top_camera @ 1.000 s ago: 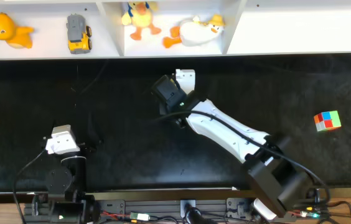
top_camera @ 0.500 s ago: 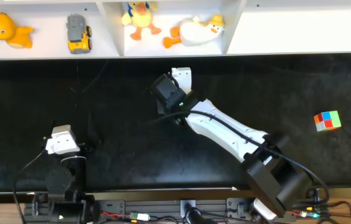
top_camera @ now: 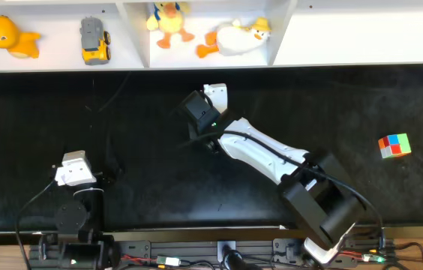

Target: Store Toys

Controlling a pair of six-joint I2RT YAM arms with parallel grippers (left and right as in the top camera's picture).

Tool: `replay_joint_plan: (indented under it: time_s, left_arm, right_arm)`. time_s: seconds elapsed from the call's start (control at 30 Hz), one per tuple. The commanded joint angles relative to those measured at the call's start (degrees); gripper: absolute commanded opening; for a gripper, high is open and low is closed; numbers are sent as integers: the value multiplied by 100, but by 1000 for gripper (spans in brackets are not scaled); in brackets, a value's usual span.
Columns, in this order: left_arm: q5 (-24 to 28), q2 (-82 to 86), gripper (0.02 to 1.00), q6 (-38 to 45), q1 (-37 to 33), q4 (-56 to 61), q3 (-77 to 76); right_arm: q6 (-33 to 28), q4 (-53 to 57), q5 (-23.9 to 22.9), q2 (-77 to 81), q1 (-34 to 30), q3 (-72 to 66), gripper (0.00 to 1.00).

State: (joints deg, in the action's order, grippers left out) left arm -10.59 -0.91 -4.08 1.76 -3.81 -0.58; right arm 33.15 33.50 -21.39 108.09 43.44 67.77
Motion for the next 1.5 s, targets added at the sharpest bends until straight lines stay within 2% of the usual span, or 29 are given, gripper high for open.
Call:
replay_joint_plan:
  time_s: [0.03,0.13,0.27,0.53,0.8,1.2,1.5]
  left_arm:
    - [-85,74,998,125,-15,-9,13]
    - [-85,74,998,125,-15,-9,13]
    - [-85,74,998,125,-15,-9,13]
    - [-85,74,998,125,-15,-9,13]
    - [-85,74,998,125,-15,-9,13]
    - [-85,74,998,125,-15,-9,13]
    - [-85,74,998,125,-15,-9,13]
  right_arm:
    - [-17,-79,-70,136,-11,157,976]
    - [-17,-83,-72,142,-13,157,941]
    - [-15,-92,-70,142,-39,157,825]
    - [-15,-98,-61,142,-37,157,336]
    - [-15,-114,-63,142,-33,157,51]
    - [-15,-28,-68,-149,22,155,42]
    - [-17,927,-116,-787,42,129,42]
